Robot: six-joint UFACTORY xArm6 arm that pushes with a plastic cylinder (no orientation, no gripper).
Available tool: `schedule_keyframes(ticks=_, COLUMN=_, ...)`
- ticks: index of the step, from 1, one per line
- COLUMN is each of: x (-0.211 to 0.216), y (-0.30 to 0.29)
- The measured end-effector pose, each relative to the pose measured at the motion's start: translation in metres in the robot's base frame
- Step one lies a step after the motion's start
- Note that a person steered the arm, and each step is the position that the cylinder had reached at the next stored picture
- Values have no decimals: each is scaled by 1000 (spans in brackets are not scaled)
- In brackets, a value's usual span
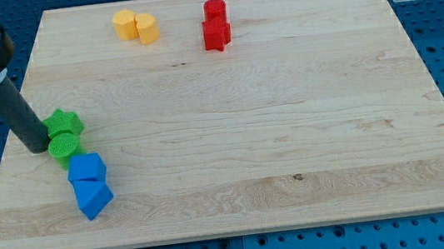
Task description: Move the green circle along with green star towards the center left
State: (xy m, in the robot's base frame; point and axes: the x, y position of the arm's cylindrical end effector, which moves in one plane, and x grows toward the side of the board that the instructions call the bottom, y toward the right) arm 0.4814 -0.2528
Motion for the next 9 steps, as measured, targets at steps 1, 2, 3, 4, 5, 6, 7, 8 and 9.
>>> schedule_keyframes(ticks=1, x=6, y=-19)
schedule_keyframes(ticks=2, x=26, y=-17)
schedule_keyframes(ticks=3, x=51, y=-9)
schedule_keyframes(ticks=4, x=56, y=28)
schedule_keyframes(ticks=5, x=56, y=57)
schedule_keyframes(ticks=6, x=56, y=59)
schedule_keyframes(ticks=7, x=48, y=46)
schedule_keyframes(ticks=8, x=40, y=43)
schedule_keyframes(ticks=9, x=37, y=41)
